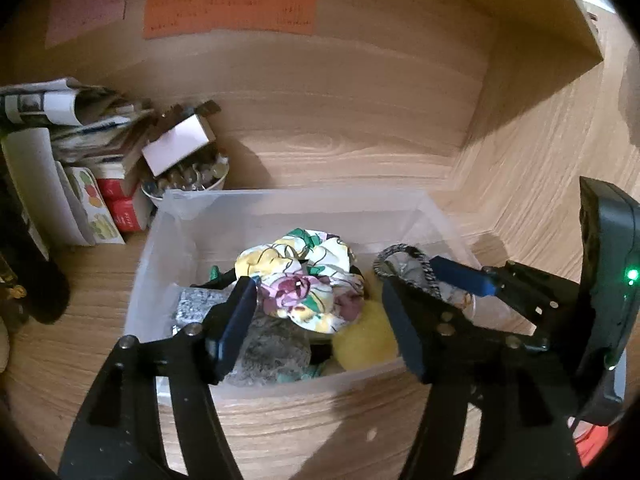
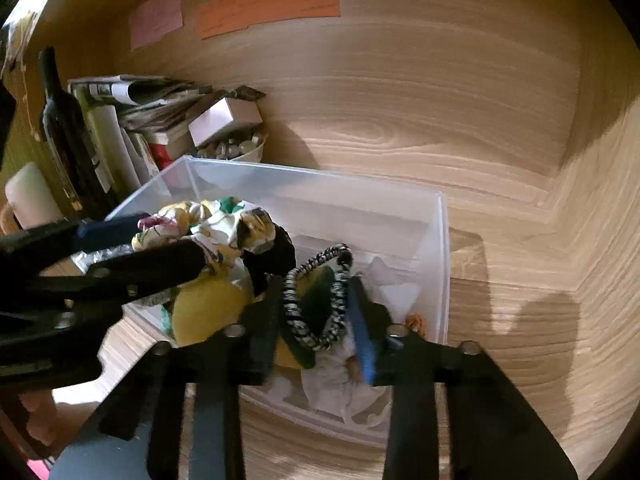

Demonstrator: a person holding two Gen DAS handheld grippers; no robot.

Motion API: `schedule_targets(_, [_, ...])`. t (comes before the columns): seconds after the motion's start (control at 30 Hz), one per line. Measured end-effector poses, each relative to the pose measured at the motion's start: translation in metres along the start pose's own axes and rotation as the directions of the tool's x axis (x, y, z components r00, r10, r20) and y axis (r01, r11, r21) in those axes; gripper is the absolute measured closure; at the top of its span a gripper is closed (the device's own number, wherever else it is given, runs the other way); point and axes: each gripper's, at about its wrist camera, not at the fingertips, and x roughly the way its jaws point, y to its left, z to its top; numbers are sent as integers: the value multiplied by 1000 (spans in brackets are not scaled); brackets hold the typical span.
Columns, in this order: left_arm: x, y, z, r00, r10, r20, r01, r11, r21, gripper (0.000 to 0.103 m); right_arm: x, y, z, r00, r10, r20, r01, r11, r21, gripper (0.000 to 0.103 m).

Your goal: Organize soft objects

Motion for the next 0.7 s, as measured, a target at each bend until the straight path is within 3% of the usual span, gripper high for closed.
schedule_targets(0.27, [-38,7,-1,997,30,77,-31,1000,7,38,-22,16,2,995,-71,71,76,995,-62,30])
schedule_targets(0.43, [-71,7,1,985,55,163,-61,998,31,37,-51,17,9,987,-43,152,48,998,-31,30])
schedule_targets(0.57, [-102,2,-3,966,77,247,-94,994,56,30,-81,18,12,974,-22,227,28,999,-23,22])
schedule_targets(0.7, [-125,-1,-8,951,75,299,-99,993,65,25,-109,22,12,957,-34,290,45,999,-30,22])
